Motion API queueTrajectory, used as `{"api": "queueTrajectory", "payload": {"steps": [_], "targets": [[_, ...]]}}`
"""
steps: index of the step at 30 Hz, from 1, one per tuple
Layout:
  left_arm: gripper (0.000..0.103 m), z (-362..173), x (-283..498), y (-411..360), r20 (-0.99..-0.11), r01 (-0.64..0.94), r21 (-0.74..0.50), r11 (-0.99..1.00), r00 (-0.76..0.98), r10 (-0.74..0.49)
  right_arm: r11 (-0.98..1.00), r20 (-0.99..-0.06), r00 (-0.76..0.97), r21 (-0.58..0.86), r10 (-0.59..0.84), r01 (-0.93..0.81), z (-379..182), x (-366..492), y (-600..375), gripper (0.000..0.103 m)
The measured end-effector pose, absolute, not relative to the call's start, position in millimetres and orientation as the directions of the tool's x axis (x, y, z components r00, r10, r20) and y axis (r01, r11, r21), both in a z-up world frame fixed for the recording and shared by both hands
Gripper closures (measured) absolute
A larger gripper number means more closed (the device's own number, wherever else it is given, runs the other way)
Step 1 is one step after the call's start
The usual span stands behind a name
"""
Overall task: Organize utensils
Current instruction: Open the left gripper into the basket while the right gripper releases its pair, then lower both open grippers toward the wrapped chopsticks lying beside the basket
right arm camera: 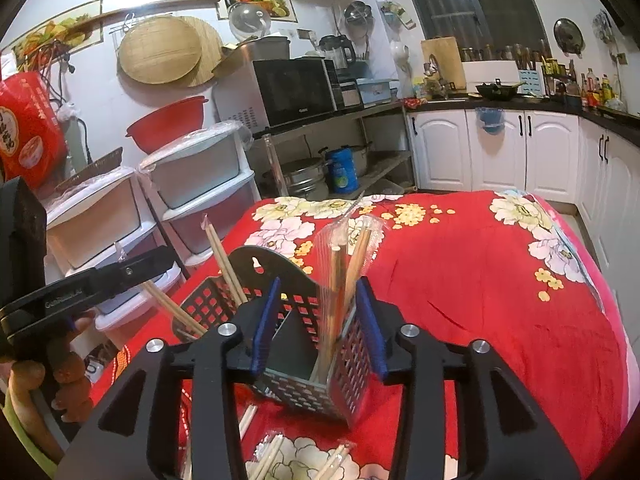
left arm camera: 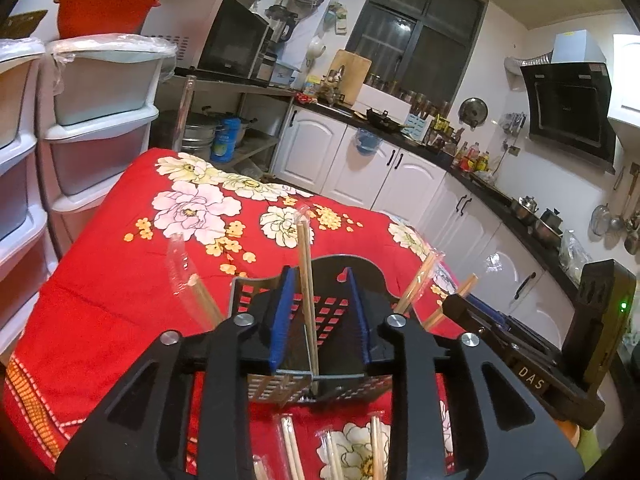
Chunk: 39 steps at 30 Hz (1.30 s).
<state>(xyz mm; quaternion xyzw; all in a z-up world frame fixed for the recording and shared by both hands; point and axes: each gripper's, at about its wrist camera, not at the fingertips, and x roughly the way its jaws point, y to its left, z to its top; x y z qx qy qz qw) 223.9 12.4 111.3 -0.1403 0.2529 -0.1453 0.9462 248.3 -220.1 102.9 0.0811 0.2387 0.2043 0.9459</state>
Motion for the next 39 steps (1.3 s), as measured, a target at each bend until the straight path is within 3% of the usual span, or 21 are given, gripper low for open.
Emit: {"api": "queueTrajectory", "payload": {"steps": [7,15,30,35,39], "targets": [[0.07,115.5,214.4,18.1,-0.425,0.225,-0.35,0.909,0.827,-0.368,0.911,-0.428,0.806,0.243,0.409,-0.332,106.4,234.6,-225.5,0.049],[0.06,121.6,197.7,14.8,-0.414,0.247,-0.353,0.902,0.824,-0.387,0.916,-0.43,0.81,0.232,0.399,-0.328,108.6,218.2,-230.6,0.043],[0.04,106.4,165.8,32.4,-0.435,0.21,-0.372,0.904,0.821,-0.37,0.914,-0.458,0.792,0.223,0.404,-0.338,100.7,191.9,-227.9,0.039],[0.026,97.2,156.0,39.7,-0.447,0.193,-0.372,0.908,0.82,-0.358,0.911,-0.472,0.78,0.216,0.412,-0.35,95.4,184.1,-224.0,0.039],[0.022,90.4,151.0,45.9,-0.455,0.173,-0.388,0.905,0.818,-0.351,0.91,-0.491,0.766,0.212,0.415,-0.358,89.6,180.0,-219.6,0.039]]}}
